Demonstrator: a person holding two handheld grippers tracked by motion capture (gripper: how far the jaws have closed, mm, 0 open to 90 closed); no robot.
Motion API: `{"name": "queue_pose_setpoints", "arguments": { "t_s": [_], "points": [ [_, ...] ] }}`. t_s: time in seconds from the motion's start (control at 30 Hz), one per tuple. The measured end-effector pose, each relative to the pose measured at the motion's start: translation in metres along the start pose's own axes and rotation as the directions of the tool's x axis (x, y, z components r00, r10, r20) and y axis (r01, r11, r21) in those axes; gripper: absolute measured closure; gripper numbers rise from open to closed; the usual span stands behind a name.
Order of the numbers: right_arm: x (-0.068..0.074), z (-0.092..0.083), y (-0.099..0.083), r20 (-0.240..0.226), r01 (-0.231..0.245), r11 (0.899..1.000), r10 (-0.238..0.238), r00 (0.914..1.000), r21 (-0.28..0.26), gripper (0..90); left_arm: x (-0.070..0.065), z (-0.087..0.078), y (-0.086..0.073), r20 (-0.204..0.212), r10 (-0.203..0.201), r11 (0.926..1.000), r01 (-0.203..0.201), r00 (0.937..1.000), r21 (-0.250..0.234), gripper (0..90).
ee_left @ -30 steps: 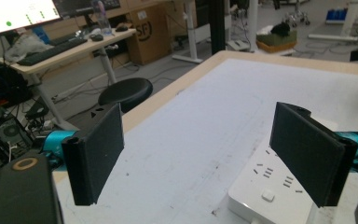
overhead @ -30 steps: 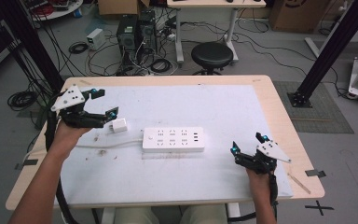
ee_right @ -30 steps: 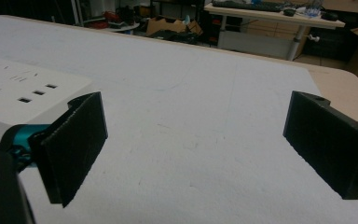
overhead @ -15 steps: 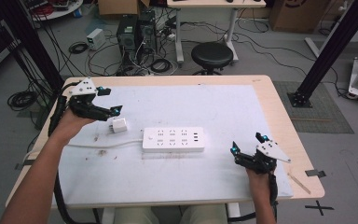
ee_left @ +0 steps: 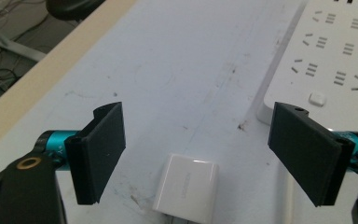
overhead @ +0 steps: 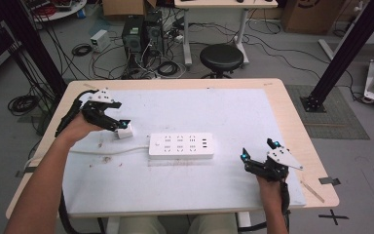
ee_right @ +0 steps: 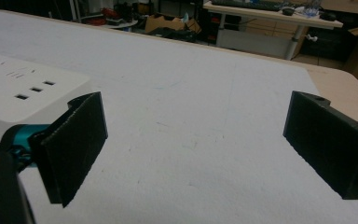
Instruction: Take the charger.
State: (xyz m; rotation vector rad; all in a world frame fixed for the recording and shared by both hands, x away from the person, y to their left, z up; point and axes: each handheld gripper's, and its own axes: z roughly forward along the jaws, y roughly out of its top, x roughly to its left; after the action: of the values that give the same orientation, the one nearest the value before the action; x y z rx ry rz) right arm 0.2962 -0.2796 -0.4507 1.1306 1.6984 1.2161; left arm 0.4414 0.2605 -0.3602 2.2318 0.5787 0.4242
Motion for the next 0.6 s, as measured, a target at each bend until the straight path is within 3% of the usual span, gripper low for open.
{"name": "queue_pose_setpoints", "arguments": {
  "t_s": [0.27,0.57,0.6],
  "points": [
    [0.0,0.0,0.0,0.0,-0.001,1.0,0.001,1.0,0.007,6.2,0.003,0.017,-0.005,0.046,0.019,0.9974,-0.022,0.9987,0.069,20.3],
    [0.001,0.001,0.0,0.003,0.007,1.0,-0.007,1.0,0.012,6.2,0.007,0.032,-0.015,0.053,-0.007,0.9918,0.0,0.9986,0.128,20.2],
    [0.001,0.001,0.0,0.003,0.007,1.0,-0.007,1.0,0.012,6.2,0.008,0.034,-0.016,0.054,-0.002,0.9886,-0.006,0.9985,0.15,20.3]
  ]
}}
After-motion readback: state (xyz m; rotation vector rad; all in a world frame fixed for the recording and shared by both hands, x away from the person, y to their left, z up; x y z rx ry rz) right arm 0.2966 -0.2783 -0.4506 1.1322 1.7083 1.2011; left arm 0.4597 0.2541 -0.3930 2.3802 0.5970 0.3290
